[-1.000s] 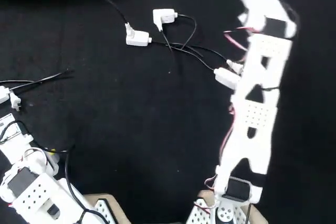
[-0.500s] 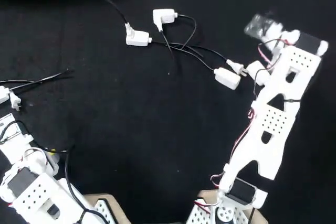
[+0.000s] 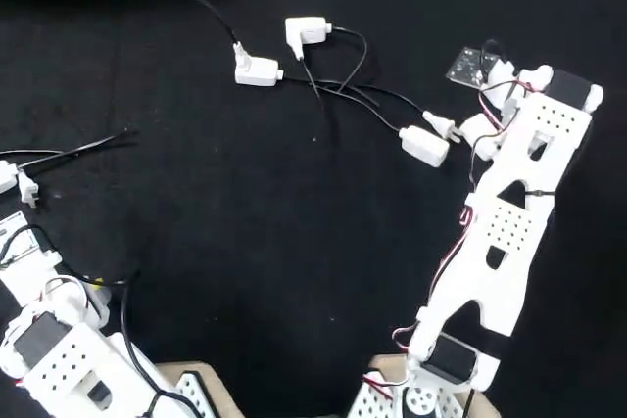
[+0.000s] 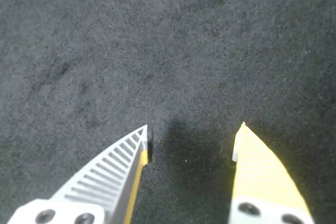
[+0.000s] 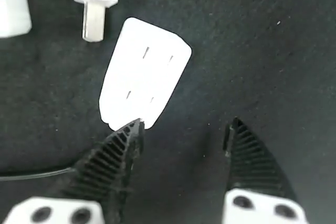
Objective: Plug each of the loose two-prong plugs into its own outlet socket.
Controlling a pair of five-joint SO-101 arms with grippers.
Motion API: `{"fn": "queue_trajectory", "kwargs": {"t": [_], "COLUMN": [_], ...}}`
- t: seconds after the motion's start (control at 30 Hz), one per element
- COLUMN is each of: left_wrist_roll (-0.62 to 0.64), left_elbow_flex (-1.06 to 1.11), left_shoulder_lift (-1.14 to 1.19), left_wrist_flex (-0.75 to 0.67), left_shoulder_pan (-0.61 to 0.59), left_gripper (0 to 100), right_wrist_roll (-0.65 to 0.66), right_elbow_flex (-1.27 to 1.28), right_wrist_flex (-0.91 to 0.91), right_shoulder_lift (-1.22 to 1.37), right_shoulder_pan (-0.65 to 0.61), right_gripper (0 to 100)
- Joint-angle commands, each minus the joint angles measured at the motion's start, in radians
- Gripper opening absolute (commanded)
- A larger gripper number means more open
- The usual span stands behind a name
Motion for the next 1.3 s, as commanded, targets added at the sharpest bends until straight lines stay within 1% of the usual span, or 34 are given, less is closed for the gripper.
{"fn": "queue_trajectory", "kwargs": {"t": [0.0,0.1,0.23,0.33,0.4,0.57,0.73,0.87,0.97,1.0,1.1,1.27], "left_wrist_roll": [-0.008,-0.008,-0.006,-0.006,-0.005,-0.003,-0.002,-0.002,-0.002,-0.002,-0.002,-0.003], "left_elbow_flex": [-0.019,-0.019,-0.019,-0.019,-0.019,-0.019,-0.021,-0.021,-0.021,-0.021,-0.021,-0.021], "left_shoulder_lift": [-0.008,-0.008,-0.008,-0.008,-0.008,-0.008,-0.008,-0.008,-0.008,-0.008,-0.008,-0.008], "left_wrist_flex": [0.000,0.000,0.000,0.000,0.000,0.000,0.000,0.000,0.000,0.000,0.000,0.000], "left_shoulder_pan": [-0.005,-0.004,0.001,-0.002,0.001,0.002,0.004,0.004,0.001,-0.001,-0.004,-0.004], "left_gripper": [26,26,26,26,26,26,26,26,26,26,26,26], "right_wrist_roll": [-0.028,-0.100,-0.239,-0.276,-0.270,-0.181,-0.157,-0.143,-0.064,-0.046,-0.072,-0.097], "right_elbow_flex": [-0.004,0.005,0.005,0.008,0.044,0.206,0.423,0.642,0.779,0.799,0.814,0.809], "right_wrist_flex": [0.026,0.028,0.028,0.029,0.029,0.029,0.029,0.025,0.018,0.003,-0.080,-0.181], "right_shoulder_lift": [0.001,-0.021,-0.053,-0.054,-0.061,-0.140,-0.360,-0.547,-0.631,-0.642,-0.638,-0.599], "right_shoulder_pan": [-0.026,-0.018,0.015,0.031,0.034,0.015,-0.029,-0.075,-0.110,-0.123,-0.130,-0.103], "right_gripper": [24.7,24.7,24.9,25.0,25.0,24.9,24.8,24.8,24.7,24.7,24.7,24.7]}}
